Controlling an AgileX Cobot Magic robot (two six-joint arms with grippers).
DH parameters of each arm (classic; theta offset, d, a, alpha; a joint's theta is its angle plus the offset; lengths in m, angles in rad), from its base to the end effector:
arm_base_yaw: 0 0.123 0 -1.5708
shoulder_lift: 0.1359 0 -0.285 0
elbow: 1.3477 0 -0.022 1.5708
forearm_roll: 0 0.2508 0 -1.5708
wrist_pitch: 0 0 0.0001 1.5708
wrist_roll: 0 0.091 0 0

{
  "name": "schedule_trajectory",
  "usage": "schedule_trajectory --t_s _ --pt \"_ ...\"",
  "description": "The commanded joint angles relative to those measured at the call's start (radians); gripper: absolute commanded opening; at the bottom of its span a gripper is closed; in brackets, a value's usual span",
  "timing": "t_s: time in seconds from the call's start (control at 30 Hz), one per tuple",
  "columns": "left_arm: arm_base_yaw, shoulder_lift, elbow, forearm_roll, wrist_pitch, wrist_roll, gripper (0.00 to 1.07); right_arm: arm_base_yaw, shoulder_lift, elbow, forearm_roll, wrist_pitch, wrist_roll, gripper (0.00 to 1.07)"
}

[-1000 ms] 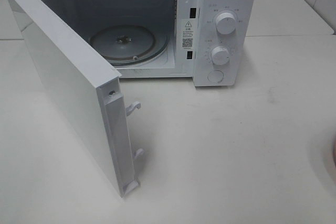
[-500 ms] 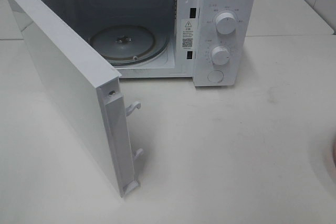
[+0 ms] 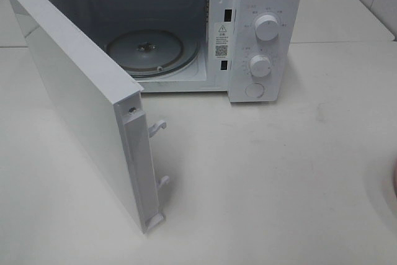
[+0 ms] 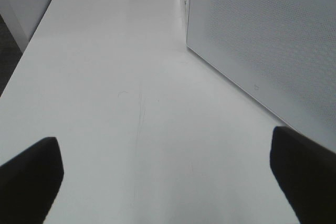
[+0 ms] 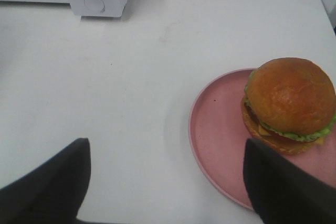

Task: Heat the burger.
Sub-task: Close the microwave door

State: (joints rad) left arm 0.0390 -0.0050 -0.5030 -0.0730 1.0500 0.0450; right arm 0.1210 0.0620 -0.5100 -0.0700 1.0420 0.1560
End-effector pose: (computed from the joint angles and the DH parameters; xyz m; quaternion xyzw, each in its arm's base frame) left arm -0.0054 -0.0060 0.2791 0.0039 0.8477 -0.0142 0.5302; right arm 0.0051 -0.0049 0.2818 0.0152 0.8611 0.0353 0.5069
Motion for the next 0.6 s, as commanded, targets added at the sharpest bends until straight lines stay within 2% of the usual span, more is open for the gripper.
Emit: schedule_trajectory --t_s 0.03,0.2,0.6 --pt "0.002 -0.019 0.003 0.003 -0.013 -0.003 1.00 -0.024 -0.035 0.002 0.005 -0.002 -0.015 0.76" --pt "0.002 -0.019 0.003 0.003 -0.013 -0.003 1.00 -0.066 -0.092 0.003 0.004 -0.002 -0.015 0.76" --pt "0.002 -0.019 0.003 0.003 -0.013 -0.003 1.00 -0.068 -0.092 0.003 0.006 -0.002 -0.015 0.75"
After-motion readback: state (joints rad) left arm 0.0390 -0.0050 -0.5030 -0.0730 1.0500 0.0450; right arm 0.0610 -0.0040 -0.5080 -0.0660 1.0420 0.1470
